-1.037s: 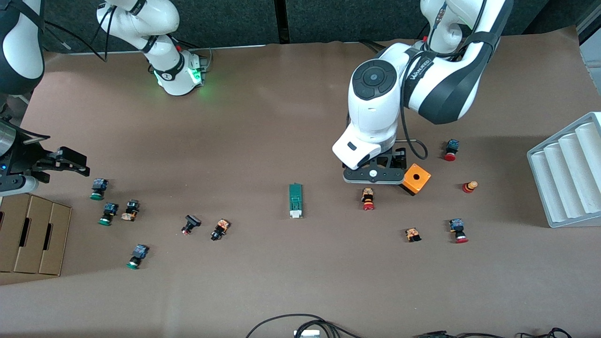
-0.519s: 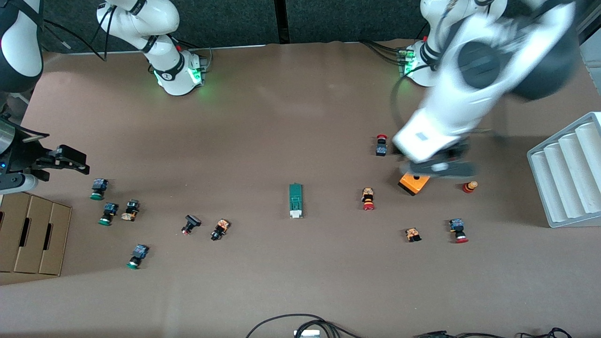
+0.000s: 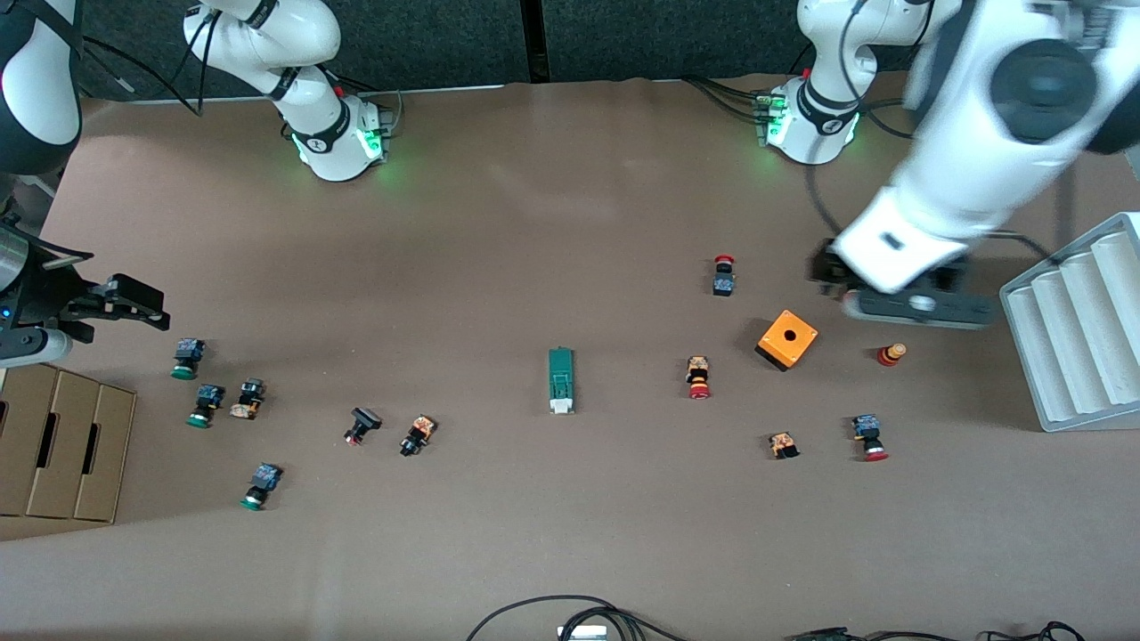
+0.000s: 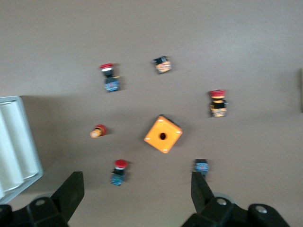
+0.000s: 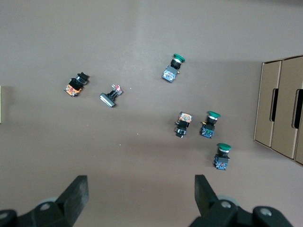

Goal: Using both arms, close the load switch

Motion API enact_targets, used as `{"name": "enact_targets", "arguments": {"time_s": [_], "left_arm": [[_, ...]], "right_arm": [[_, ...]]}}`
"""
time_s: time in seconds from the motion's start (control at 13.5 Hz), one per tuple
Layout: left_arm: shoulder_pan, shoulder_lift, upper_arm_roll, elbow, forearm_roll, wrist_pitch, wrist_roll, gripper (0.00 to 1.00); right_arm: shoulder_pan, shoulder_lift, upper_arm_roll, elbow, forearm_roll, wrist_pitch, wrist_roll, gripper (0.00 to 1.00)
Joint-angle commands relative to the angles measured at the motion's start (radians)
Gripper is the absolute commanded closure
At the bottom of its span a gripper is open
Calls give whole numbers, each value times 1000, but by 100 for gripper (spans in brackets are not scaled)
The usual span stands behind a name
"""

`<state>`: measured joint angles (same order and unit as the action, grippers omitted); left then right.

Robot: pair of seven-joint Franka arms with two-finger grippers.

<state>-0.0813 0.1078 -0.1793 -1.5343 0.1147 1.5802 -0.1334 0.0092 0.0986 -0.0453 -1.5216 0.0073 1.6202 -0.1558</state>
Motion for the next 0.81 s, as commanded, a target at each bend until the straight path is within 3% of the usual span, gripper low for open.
{"name": "enact_targets", "arguments": {"time_s": [0.0, 0.52, 0.74], "left_arm": [[80, -120, 18, -122, -26, 21, 44, 0], [92, -125, 161, -136, -86, 12, 158, 0], [68, -123, 188, -132, -86, 14, 167, 0]], "right_arm": [[0, -10, -1, 5, 11, -19, -8, 0], [0, -11, 1, 14, 11, -39, -8, 0], [-2, -11, 1, 14, 11, -39, -10, 0]]}}
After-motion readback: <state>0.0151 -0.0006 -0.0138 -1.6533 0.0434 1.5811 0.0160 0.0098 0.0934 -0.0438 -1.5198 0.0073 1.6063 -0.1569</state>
